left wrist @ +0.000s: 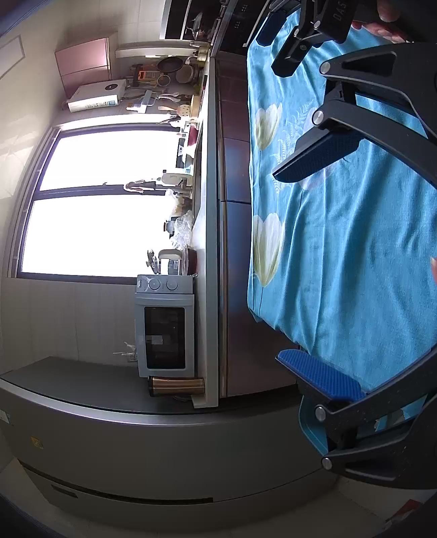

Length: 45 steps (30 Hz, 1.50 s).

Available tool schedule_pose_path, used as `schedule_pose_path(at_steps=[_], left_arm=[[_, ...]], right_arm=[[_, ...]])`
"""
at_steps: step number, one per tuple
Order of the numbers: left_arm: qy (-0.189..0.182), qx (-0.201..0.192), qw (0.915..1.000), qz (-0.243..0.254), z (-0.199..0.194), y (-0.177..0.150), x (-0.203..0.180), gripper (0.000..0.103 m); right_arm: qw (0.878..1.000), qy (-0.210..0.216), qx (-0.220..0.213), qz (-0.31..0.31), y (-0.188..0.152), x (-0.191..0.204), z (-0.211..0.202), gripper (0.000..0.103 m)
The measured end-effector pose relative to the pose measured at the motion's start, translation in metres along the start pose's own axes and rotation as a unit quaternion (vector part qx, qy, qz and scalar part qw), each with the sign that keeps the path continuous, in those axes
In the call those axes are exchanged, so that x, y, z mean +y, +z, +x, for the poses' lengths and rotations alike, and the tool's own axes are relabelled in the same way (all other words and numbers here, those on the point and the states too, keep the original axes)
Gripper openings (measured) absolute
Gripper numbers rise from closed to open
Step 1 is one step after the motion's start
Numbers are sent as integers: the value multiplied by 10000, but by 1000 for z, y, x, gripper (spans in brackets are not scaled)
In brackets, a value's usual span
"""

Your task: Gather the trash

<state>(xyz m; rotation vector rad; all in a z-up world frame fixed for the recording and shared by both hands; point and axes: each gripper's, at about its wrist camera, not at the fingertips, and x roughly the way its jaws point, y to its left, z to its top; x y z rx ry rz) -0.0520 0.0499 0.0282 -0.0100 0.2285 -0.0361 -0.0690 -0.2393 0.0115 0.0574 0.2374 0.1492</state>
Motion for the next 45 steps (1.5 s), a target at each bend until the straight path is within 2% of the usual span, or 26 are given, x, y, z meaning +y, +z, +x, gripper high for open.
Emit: schedule_pose_path(at_steps=[45], left_arm=[[112,13,9999,10,-3,-6,0,98]], right_arm=[[10000,-36,20,74,0,-3,-1,96]])
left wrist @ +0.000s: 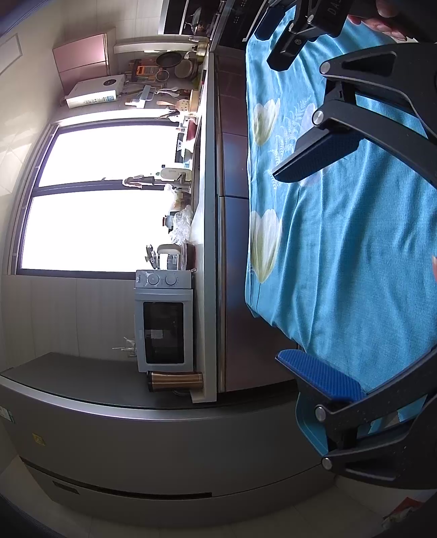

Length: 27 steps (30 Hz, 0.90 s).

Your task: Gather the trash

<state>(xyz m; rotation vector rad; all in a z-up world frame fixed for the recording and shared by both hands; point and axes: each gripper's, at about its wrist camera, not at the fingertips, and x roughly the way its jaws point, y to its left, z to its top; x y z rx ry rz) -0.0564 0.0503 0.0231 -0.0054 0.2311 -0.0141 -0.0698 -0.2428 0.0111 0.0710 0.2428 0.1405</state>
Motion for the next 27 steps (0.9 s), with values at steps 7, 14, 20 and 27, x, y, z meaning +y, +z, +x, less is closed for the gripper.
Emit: schedule_pose_path(at_steps=[7,14,20,27], left_arm=[[11,4,10000,-3,1,0,0,98],[41,5,10000,0,1,-1,0,98],[58,19,10000,-3,1,-2,0,98],[70,26,10000,-5,3,-2,0,98]], right_arm=[[10000,7,6,11,0,0,1,96],[10000,5,12,22,-1,0,2,96],[10000,15,21,38,-2,-2,2,96],[10000,20,22,39,-2,-2,2,96]])
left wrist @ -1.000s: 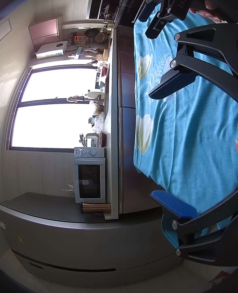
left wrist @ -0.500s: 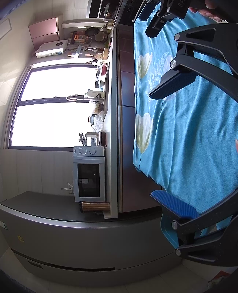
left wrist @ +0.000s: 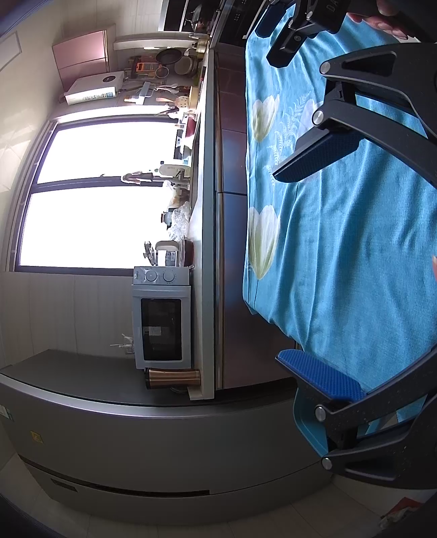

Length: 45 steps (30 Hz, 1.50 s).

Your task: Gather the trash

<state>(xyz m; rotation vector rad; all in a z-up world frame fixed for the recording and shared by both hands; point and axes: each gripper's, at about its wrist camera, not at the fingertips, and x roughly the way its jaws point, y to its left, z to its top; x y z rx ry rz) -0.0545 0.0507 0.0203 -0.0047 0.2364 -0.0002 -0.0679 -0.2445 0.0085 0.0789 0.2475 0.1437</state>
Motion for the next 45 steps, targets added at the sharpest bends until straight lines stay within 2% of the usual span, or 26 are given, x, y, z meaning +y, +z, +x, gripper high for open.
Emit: schedule_pose_path(at_steps=[45], left_arm=[[90,15,10000,-26,5,-4,-3,98]], right_arm=[[10000,53,11,-1,0,-4,7,96]])
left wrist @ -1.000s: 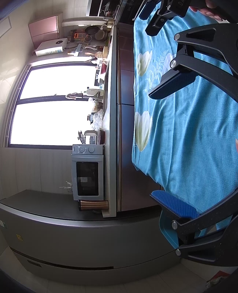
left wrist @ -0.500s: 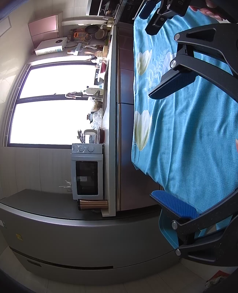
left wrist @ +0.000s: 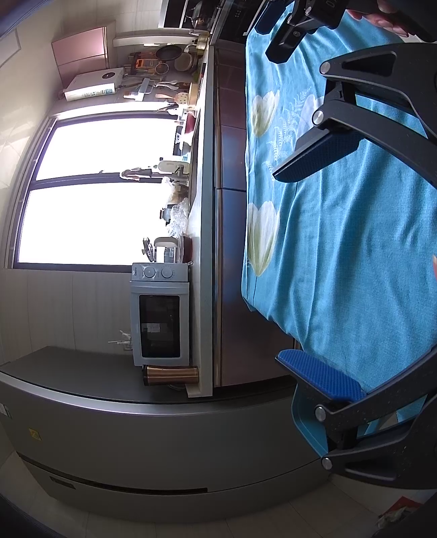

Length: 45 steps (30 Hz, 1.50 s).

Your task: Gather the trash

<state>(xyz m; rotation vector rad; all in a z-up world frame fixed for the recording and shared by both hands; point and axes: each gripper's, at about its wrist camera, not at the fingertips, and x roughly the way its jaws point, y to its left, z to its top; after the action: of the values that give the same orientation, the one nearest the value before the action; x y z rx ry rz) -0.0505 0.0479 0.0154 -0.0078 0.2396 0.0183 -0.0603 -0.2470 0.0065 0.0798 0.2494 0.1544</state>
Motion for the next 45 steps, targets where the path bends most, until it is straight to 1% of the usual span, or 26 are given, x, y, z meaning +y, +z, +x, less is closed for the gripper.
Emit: schedule_pose_path(at_steps=[45], left_arm=[[50,11,10000,-14,1,1,2,98]], right_arm=[[10000,39,38,-10,0,-3,2,96]])
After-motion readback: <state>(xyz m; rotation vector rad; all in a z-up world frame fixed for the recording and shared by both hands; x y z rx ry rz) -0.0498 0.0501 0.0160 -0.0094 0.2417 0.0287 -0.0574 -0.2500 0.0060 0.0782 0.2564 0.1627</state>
